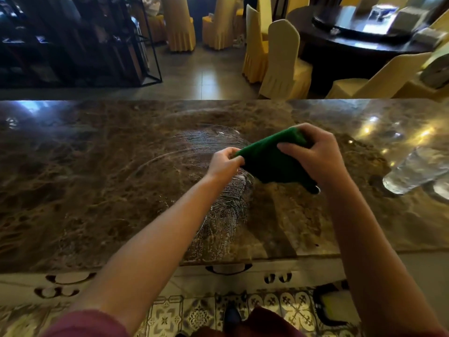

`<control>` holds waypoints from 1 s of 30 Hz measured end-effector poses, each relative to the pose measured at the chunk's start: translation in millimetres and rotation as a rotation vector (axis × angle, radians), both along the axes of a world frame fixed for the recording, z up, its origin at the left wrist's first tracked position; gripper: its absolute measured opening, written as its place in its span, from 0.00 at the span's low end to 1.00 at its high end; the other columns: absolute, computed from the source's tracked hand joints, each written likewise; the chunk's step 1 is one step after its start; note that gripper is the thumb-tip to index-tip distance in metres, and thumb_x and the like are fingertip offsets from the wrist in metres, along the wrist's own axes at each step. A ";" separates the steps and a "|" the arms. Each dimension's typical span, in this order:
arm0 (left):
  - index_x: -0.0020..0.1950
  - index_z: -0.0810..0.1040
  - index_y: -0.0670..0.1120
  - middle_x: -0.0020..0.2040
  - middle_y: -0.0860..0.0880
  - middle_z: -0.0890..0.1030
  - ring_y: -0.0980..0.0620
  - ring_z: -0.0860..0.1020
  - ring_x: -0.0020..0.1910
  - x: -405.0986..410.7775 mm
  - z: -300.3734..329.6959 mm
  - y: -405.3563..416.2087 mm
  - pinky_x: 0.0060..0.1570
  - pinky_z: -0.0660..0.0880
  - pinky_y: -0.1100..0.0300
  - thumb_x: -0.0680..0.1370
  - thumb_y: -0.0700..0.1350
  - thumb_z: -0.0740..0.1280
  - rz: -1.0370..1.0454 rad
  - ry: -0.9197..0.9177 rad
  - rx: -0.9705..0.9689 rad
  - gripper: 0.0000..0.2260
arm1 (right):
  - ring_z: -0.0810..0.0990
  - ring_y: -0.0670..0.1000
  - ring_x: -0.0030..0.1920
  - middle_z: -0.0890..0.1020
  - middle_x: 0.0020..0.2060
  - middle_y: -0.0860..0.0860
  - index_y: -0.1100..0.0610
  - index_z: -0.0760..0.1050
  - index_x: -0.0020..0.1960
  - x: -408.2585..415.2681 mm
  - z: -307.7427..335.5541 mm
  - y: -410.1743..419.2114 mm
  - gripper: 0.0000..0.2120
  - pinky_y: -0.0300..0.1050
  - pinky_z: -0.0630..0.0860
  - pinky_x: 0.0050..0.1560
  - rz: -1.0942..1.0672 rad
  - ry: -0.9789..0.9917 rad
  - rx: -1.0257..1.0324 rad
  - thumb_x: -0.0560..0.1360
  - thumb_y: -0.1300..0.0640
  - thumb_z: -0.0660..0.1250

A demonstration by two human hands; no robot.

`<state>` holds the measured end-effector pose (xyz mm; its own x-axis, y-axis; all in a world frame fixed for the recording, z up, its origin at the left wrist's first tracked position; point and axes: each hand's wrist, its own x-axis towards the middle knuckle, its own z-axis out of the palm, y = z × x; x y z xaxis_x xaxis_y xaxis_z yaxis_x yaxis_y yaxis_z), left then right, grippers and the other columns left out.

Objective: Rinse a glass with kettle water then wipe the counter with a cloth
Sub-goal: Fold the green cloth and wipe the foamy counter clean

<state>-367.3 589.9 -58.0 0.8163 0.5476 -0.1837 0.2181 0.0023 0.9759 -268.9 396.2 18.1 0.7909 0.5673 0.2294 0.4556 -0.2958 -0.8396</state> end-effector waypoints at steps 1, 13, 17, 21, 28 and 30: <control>0.56 0.80 0.44 0.49 0.46 0.82 0.49 0.80 0.47 7.3 -6.5 -1.7 0.42 0.76 0.62 0.78 0.37 0.67 -0.004 0.031 0.104 0.08 | 0.84 0.48 0.47 0.85 0.46 0.45 0.49 0.82 0.55 -3.1 -0.7 2.5 0.12 0.44 0.81 0.46 -0.002 -0.082 -0.097 0.73 0.53 0.79; 0.67 0.79 0.41 0.71 0.40 0.75 0.41 0.70 0.73 -132.4 -40.8 164.3 0.74 0.64 0.47 0.82 0.42 0.67 0.304 0.382 0.855 0.14 | 0.70 0.61 0.75 0.74 0.74 0.59 0.56 0.71 0.76 -30.1 -103.2 40.4 0.32 0.58 0.67 0.75 -0.152 0.060 -0.608 0.81 0.37 0.61; 0.74 0.74 0.43 0.79 0.39 0.66 0.35 0.60 0.79 -194.2 -60.6 250.4 0.76 0.59 0.38 0.84 0.52 0.61 0.449 0.719 0.898 0.21 | 0.45 0.60 0.85 0.52 0.85 0.59 0.55 0.58 0.84 -61.3 -141.3 65.3 0.38 0.60 0.40 0.83 -0.195 0.012 -0.751 0.81 0.35 0.57; 0.83 0.60 0.53 0.85 0.47 0.54 0.41 0.47 0.83 -232.0 -85.4 266.6 0.78 0.47 0.36 0.83 0.66 0.49 0.408 1.017 0.806 0.31 | 0.43 0.60 0.85 0.49 0.85 0.58 0.54 0.54 0.85 -14.4 -150.0 71.4 0.37 0.60 0.39 0.83 -0.265 -0.054 -0.818 0.82 0.36 0.53; 0.83 0.54 0.56 0.85 0.48 0.50 0.43 0.46 0.83 -235.0 -94.8 263.3 0.79 0.43 0.37 0.82 0.68 0.43 0.405 1.011 0.823 0.32 | 0.45 0.62 0.85 0.50 0.85 0.58 0.55 0.53 0.85 86.4 -143.8 163.9 0.37 0.62 0.40 0.82 -0.312 -0.033 -0.885 0.84 0.35 0.48; 0.83 0.55 0.56 0.85 0.48 0.51 0.43 0.46 0.83 -233.7 -94.1 262.7 0.79 0.44 0.37 0.82 0.68 0.42 0.407 1.004 0.846 0.32 | 0.45 0.62 0.85 0.50 0.85 0.58 0.55 0.52 0.86 84.5 -140.8 211.2 0.37 0.62 0.41 0.82 -0.242 -0.078 -0.896 0.84 0.35 0.46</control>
